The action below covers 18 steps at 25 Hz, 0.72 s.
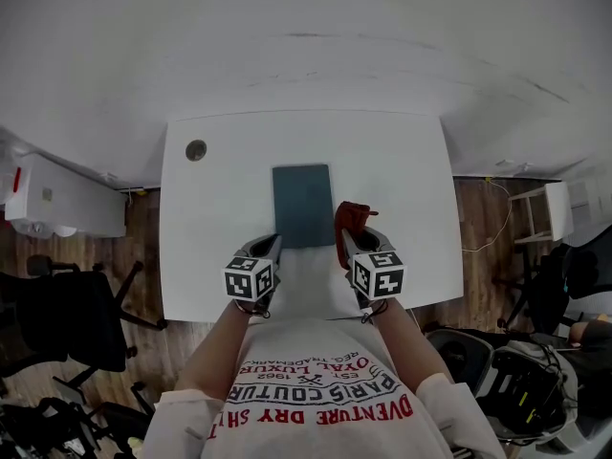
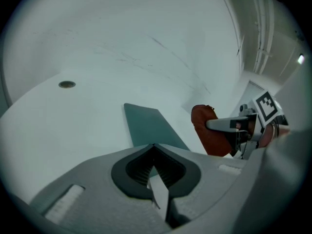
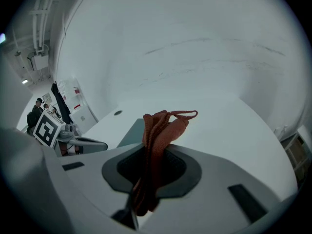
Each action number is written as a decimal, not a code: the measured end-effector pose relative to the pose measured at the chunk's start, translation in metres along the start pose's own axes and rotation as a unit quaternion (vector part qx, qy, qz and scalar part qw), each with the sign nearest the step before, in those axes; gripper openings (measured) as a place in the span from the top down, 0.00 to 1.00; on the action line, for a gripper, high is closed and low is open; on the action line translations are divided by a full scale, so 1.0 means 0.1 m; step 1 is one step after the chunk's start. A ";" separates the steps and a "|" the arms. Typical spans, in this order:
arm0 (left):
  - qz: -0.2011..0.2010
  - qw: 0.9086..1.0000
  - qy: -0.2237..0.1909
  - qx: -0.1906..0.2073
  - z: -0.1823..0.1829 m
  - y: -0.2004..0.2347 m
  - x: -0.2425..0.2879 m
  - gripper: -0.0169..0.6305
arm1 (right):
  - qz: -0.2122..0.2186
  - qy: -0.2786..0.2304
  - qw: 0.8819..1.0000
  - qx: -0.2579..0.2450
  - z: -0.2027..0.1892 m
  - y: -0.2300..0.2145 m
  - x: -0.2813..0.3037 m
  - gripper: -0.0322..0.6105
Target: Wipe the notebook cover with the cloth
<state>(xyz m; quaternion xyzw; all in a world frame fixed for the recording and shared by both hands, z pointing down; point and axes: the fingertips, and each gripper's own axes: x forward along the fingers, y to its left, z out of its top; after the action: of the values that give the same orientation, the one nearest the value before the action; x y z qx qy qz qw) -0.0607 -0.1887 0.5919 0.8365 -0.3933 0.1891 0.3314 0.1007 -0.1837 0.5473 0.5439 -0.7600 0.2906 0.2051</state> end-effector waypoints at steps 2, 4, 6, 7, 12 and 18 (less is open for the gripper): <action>0.006 0.999 -0.037 0.011 0.22 -0.03 -0.12 0.96 | 0.005 -0.026 1.000 -0.014 0.15 0.08 -0.06 0.83; 0.018 0.997 -0.075 0.021 0.42 -0.04 -0.26 0.96 | 0.017 -0.048 0.998 -0.023 0.30 0.19 -0.13 0.83; 0.028 0.993 -0.108 0.034 0.62 -0.06 -0.42 0.96 | 0.027 -0.069 0.997 -0.028 0.46 0.30 -0.19 0.83; 0.030 0.991 -0.123 0.042 0.73 -0.08 -0.49 0.96 | 0.029 -0.079 0.996 -0.033 0.53 0.33 -0.22 0.83; 0.043 0.972 -0.210 0.100 1.32 -0.24 -0.95 0.96 | 0.024 -0.127 0.990 -0.059 0.89 0.46 -0.39 0.83; 0.051 0.941 -0.281 0.183 1.81 -0.51 -1.43 0.96 | 0.004 -0.198 0.968 -0.152 1.26 0.69 -0.62 0.83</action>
<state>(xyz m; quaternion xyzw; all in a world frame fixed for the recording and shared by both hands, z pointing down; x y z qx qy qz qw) -0.0996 -0.2158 0.3606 0.8805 -0.4715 0.0314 0.0382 0.0561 -0.2072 0.3996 0.5504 -0.8227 0.0592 0.1294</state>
